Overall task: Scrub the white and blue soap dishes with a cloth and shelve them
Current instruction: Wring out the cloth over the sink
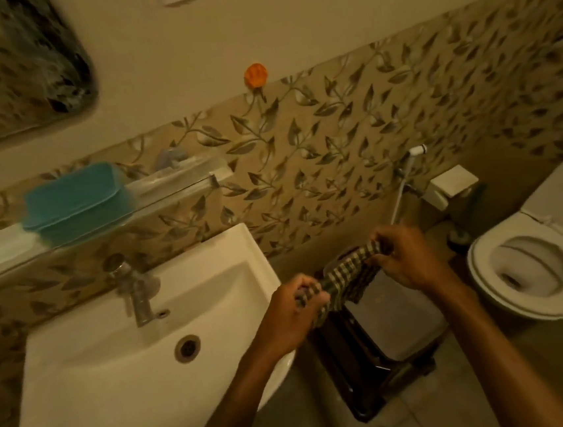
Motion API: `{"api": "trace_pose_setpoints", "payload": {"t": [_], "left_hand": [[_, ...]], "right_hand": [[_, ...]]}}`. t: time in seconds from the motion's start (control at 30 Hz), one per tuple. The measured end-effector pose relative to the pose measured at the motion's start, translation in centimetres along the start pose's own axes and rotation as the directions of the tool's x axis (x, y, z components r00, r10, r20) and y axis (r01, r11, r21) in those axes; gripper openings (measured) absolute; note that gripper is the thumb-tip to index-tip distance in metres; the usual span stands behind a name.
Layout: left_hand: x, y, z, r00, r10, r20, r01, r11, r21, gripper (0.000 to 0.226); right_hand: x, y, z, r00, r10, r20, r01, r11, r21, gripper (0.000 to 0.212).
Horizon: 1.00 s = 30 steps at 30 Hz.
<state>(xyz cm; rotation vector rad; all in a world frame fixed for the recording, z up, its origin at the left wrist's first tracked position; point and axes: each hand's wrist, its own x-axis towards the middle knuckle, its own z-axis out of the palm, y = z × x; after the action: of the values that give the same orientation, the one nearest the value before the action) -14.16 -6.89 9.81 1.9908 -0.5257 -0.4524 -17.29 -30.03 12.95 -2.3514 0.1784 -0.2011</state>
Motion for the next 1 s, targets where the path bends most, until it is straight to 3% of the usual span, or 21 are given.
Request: {"api": "trace_pose_setpoints", "payload": {"t": [0.27, 0.47, 0.57, 0.63, 0.77, 0.87, 1.0], "left_hand": [[9.9, -3.7, 12.2, 0.983, -0.181, 0.032, 0.18, 0.983, 0.03, 0.02], [17.1, -5.9, 16.8, 0.995, -0.099, -0.007, 0.099, 0.99, 0.099, 0.029], [20.1, -7.0, 17.6, 0.992, -0.095, -0.078, 0.107, 0.981, 0.16, 0.018], [21.6, -7.5, 17.8, 0.99, -0.085, -0.114, 0.108, 0.971, 0.215, 0.007], [23.2, -9.1, 18.5, 0.981, -0.065, -0.185, 0.133, 0.913, 0.386, 0.013], [23.3, -11.4, 20.9, 0.982, -0.04, -0.186, 0.114, 0.908, 0.404, 0.016], [21.7, -17.3, 27.2, 0.963, -0.265, -0.054, 0.268, 0.91, 0.316, 0.022]], "right_hand": [[3.7, 17.0, -1.7, 0.981, 0.086, 0.171, -0.1, 0.992, 0.076, 0.018], [9.0, 25.5, -0.8, 0.976, 0.08, 0.202, -0.108, 0.985, 0.136, 0.039], [11.8, 27.8, 0.5, 0.971, 0.041, 0.234, -0.074, 0.988, 0.134, 0.026], [13.4, 28.9, 1.5, 0.975, -0.011, 0.22, -0.023, 0.988, 0.15, 0.016], [15.0, 31.2, 4.0, 0.994, -0.004, 0.111, -0.008, 0.994, 0.111, 0.018], [13.9, 33.8, 6.2, 0.997, 0.029, 0.076, -0.039, 0.991, 0.132, 0.02], [9.6, 38.2, 8.7, 0.985, 0.03, 0.172, -0.053, 0.99, 0.129, 0.023]]}}
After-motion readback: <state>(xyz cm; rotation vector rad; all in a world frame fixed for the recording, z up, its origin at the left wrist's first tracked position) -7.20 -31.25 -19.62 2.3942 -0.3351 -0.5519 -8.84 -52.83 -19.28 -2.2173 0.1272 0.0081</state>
